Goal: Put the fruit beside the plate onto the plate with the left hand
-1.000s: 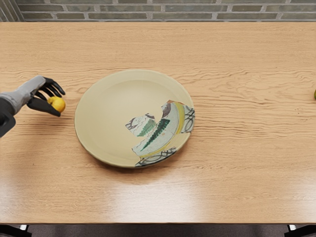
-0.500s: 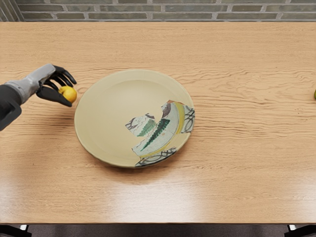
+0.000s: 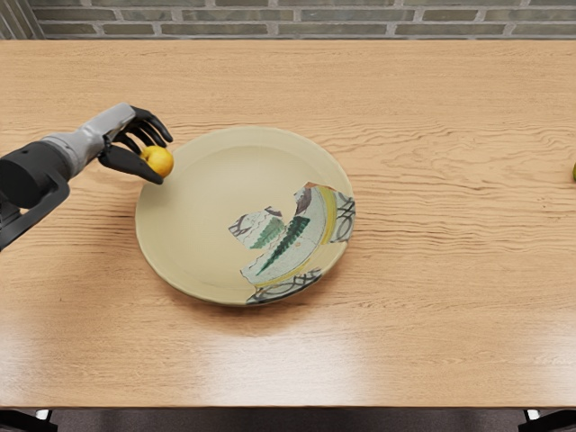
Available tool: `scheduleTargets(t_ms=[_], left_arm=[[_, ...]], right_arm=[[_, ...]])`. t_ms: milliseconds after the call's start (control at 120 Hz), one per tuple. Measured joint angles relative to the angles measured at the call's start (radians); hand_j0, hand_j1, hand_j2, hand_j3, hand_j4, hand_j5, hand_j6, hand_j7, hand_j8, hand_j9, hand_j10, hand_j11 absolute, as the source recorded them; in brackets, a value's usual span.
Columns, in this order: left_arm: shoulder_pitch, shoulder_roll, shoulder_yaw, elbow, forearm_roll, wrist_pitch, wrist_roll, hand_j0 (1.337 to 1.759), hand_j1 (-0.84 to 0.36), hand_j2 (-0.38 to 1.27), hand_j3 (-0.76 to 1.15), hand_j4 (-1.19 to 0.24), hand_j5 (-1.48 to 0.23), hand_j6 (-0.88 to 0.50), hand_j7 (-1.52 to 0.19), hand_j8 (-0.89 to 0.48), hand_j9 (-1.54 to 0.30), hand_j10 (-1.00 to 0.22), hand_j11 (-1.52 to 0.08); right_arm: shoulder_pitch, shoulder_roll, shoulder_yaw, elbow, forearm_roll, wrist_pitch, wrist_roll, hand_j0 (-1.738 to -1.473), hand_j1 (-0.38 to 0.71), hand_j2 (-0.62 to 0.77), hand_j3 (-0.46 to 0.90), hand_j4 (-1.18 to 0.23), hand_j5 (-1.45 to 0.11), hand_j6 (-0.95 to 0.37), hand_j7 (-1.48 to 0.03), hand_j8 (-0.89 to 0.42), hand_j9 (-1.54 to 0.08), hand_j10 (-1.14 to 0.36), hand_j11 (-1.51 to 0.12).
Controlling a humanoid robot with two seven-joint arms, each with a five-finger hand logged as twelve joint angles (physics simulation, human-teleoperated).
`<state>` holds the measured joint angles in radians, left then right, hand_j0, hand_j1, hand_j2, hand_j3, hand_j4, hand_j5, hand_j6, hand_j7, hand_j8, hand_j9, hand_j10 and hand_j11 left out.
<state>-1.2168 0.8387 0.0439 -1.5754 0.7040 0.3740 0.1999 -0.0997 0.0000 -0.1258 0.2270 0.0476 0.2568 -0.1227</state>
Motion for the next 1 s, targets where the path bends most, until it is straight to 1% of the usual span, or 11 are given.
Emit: scheduleTargets(t_ms=[292, 458, 492, 525, 633, 850, 858, 908, 1000], left_arm=[[0.0, -0.044, 0.0, -0.003, 0.0, 0.001, 0.0, 1.657, -0.29, 0.39, 0.0, -0.63, -0.85, -0.56, -0.83, -0.47, -0.83, -0.64, -0.83], [0.013, -0.046, 0.0, -0.007, 0.001, 0.001, 0.0, 1.657, -0.29, 0.4, 0.0, -0.63, -0.85, -0.57, -0.84, -0.47, -0.83, -0.64, -0.83], [0.015, -0.057, 0.0, -0.008, 0.002, 0.002, 0.001, 1.657, -0.28, 0.37, 0.0, -0.63, -0.85, -0.57, -0.83, -0.47, -0.83, -0.64, -0.83], [0.016, -0.061, 0.0, -0.009, 0.002, 0.001, 0.0, 1.657, -0.29, 0.4, 0.0, -0.63, -0.85, -0.57, -0.83, -0.47, -0.83, -0.64, -0.83], [0.021, -0.08, 0.0, -0.011, 0.005, 0.001, 0.0, 1.657, -0.29, 0.37, 0.0, -0.63, -0.85, -0.56, -0.83, -0.47, -0.83, -0.64, -0.83], [0.033, -0.105, 0.0, -0.012, 0.008, 0.001, -0.002, 1.657, -0.3, 0.39, 0.0, -0.63, -0.85, -0.57, -0.84, -0.45, -0.83, -0.64, -0.83], [0.033, -0.105, 0.0, -0.012, 0.008, 0.002, -0.002, 1.657, -0.3, 0.39, 0.0, -0.63, -0.84, -0.57, -0.83, -0.47, -0.83, -0.64, -0.83], [0.033, -0.107, -0.001, -0.012, 0.008, 0.003, -0.005, 1.658, -0.28, 0.36, 0.0, -0.6, -0.79, -0.55, -0.79, -0.46, -0.79, -0.6, -0.79], [0.039, -0.107, -0.011, -0.011, 0.008, 0.008, -0.01, 1.658, -0.09, 0.24, 0.0, -0.42, -0.55, -0.39, -0.55, -0.33, -0.55, -0.42, -0.55]], right_arm=[[0.0, 0.0, 0.0, 0.0, 0.0, 0.0, 0.0, -1.658, -0.33, 0.0, 0.0, -0.02, -0.02, -0.02, -0.02, -0.02, -0.02, -0.02, -0.02], [0.0, 0.0, 0.0, 0.0, 0.0, 0.0, 0.0, -1.658, -0.33, 0.0, 0.0, -0.02, -0.02, -0.02, -0.02, -0.02, -0.02, -0.02, -0.02], [0.0, 0.0, 0.0, 0.0, 0.0, 0.0, 0.0, -1.658, -0.33, 0.0, 0.0, -0.02, -0.02, -0.02, -0.02, -0.02, -0.02, -0.02, -0.02], [0.0, 0.0, 0.0, 0.0, 0.0, 0.0, 0.0, -1.658, -0.33, 0.0, 0.0, -0.02, -0.02, -0.02, -0.02, -0.02, -0.02, -0.02, -0.02], [0.0, 0.0, 0.0, 0.0, 0.0, 0.0, 0.0, -1.658, -0.33, 0.0, 0.0, -0.02, -0.02, -0.02, -0.02, -0.02, -0.02, -0.02, -0.02], [0.0, 0.0, 0.0, 0.0, 0.0, 0.0, 0.0, -1.658, -0.33, 0.0, 0.0, -0.02, -0.02, -0.02, -0.02, -0.02, -0.02, -0.02, -0.02], [0.0, 0.0, 0.0, 0.0, 0.0, 0.0, 0.0, -1.658, -0.33, 0.0, 0.0, -0.02, -0.02, -0.02, -0.02, -0.02, -0.02, -0.02, -0.02], [0.0, 0.0, 0.0, 0.0, 0.0, 0.0, 0.0, -1.658, -0.33, 0.0, 0.0, -0.02, -0.02, -0.02, -0.02, -0.02, -0.02, -0.02, -0.02], [0.0, 0.0, 0.0, 0.0, 0.0, 0.0, 0.0, -1.658, -0.33, 0.0, 0.0, -0.02, -0.02, -0.02, -0.02, -0.02, -0.02, -0.02, -0.02]])
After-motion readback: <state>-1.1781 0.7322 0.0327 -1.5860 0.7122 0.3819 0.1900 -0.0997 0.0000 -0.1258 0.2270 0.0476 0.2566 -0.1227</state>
